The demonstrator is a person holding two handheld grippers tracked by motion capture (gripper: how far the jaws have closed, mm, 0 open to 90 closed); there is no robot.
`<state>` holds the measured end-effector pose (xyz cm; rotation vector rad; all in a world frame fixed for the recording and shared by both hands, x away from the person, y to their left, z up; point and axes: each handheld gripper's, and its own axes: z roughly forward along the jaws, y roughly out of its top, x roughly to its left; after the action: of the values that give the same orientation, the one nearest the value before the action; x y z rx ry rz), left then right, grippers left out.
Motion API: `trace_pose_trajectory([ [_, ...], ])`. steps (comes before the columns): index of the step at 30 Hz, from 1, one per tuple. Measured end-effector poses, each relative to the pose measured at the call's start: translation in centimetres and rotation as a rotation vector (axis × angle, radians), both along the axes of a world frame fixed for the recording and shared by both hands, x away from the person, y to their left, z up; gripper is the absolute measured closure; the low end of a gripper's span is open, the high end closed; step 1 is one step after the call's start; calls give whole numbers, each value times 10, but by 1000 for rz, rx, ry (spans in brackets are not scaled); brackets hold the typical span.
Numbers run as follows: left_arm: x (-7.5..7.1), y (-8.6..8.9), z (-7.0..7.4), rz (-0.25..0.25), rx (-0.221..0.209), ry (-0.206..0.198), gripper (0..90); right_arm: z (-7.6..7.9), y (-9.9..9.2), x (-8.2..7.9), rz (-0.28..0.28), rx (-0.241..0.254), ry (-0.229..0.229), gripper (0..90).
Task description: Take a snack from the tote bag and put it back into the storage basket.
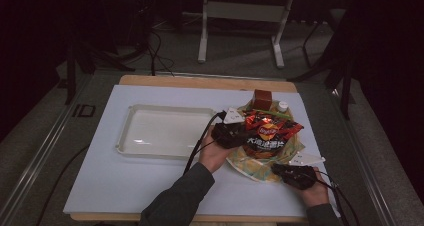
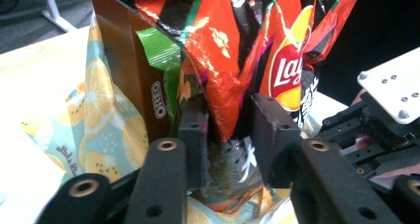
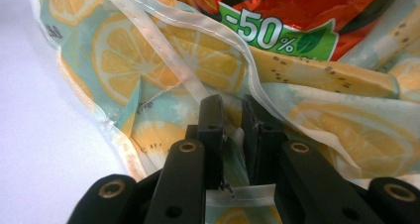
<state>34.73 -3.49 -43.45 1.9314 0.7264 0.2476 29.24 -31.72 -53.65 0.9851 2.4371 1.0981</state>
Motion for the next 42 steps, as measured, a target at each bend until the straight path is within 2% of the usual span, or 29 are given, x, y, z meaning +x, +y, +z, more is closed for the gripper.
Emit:
trace_pose_trajectory([
  [7,-2,-1,0,14,12,-9,824,0,0,0,0,0,0,793],
  [16,-6,-2,0,9,23,-22,889,0,0,0,-1,0,1,793],
  [22,-5,-2,3,-1,-20,3,894,0,0,0,0,1,-1,793],
  [24,-5,-2,3,-1,-20,3,894,0,0,0,0,1,0,793],
  [29,-4,-4,6,-11,-54,6,896,0,0,0,1,1,-1,793],
  [30,-5,-5,8,-14,-68,1,896,0,0,0,1,2,0,793],
  [36,-6,-4,13,-12,-85,-14,896,0,0,0,1,3,0,793],
  [42,-6,2,21,-4,-122,-28,896,0,0,0,-1,4,1,793],
])
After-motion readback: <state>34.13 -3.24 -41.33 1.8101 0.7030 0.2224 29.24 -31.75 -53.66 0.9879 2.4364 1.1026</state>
